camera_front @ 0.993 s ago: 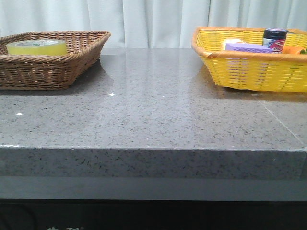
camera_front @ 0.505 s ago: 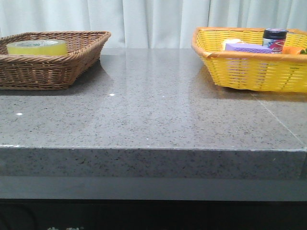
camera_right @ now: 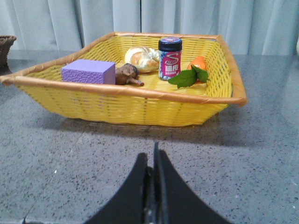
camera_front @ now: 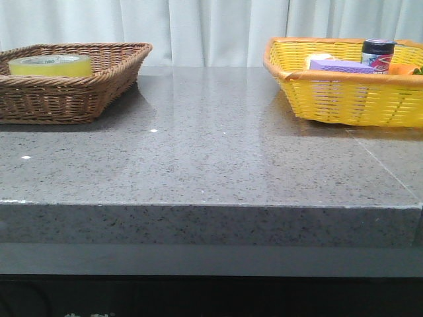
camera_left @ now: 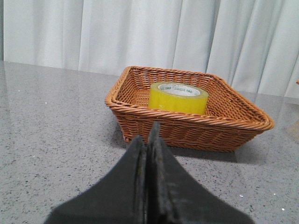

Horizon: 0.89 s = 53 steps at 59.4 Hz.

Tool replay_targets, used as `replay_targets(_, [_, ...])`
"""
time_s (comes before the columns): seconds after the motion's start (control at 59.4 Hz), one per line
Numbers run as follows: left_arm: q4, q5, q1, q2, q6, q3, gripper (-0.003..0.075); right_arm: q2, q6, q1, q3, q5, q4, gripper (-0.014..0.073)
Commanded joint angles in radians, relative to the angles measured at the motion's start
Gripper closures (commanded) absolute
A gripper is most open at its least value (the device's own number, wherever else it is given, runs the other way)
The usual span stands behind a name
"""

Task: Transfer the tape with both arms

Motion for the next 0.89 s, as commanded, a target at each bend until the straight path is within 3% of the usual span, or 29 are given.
replay_targets(0.0, [-0.003, -0.081, 0.002, -0.018, -0.001, 0.007, 0.0741, -0.022, 0.079, -0.007, -0.006, -0.115, -0.041, 0.0662])
replay_targets(0.101, [-0.003, -0.081, 0.002, -0.018, -0.001, 0.007, 0.0741, -0.022, 0.18, -0.007, -0.006, -0.136, -0.13, 0.0662])
replay_targets(0.875, [-0.003, -0.081, 0.002, -0.018, -0.001, 0.007, 0.0741, -0.022, 0.181, -0.007, -0.006, -0.132, -0.146, 0.0662])
